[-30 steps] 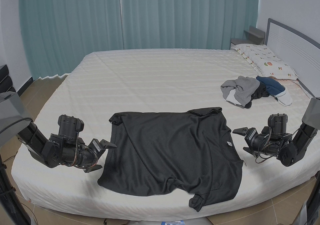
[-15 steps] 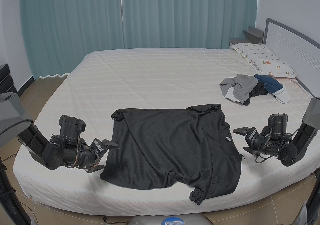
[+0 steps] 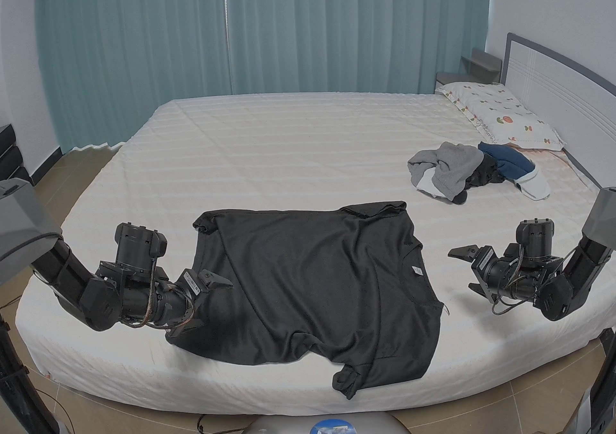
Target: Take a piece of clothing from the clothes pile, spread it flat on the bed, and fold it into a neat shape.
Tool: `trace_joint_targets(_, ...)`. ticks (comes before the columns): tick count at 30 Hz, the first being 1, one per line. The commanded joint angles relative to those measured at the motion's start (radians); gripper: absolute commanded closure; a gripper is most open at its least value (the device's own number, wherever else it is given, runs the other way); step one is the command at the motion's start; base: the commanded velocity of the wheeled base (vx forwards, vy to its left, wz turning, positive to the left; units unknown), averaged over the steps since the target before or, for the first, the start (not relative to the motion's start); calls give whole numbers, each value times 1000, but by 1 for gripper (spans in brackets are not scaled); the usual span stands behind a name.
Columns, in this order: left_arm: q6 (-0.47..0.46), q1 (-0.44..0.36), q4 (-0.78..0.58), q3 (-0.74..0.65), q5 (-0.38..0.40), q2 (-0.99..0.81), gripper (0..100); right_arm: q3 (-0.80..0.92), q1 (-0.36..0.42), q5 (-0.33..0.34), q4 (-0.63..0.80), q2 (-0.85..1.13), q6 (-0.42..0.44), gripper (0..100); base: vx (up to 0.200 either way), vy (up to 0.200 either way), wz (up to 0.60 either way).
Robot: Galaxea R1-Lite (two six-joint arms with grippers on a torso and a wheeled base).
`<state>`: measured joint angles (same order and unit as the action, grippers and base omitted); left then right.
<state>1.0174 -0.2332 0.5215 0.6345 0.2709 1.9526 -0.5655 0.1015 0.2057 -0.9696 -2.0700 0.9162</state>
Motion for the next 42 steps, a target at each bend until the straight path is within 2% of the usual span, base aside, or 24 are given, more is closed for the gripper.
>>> trace_joint_targets(1,3,-3,-1,-1,-1,-17,0,-10,3,0,2,13,0,0,-200,0,0)
trace_joint_targets(4,39,-9,-1,1,-1,-57,0,-10,35,-3,5,45,-22,0,-200,0,0)
trace_joint_targets(12,32,-32,-1,-64,-9,-92,0,73,76,0,11,96,-54,0,-200,0,0)
trace_joint_targets(16,27,-31,-6,-111,-10,-132,0,124,96,1,-1,113,-49,0,0,0,0)
trace_joint_targets(19,10,-11,0,-141,-48,-119,0,154,95,4,-1,117,-45,0,0,0,0)
trace_joint_targets(23,0,23,2,-125,-107,-47,0,173,96,3,-1,91,-42,0,0,0,0)
trace_joint_targets(30,-2,32,5,-73,-121,86,0,191,96,1,-6,97,-26,0,0,0,0)
trace_joint_targets(36,-39,58,5,-12,-174,161,0,191,95,1,-6,85,-22,0,0,0,0)
trace_joint_targets(42,-69,60,60,22,-262,227,0,193,96,1,-3,79,-22,0,0,0,0)
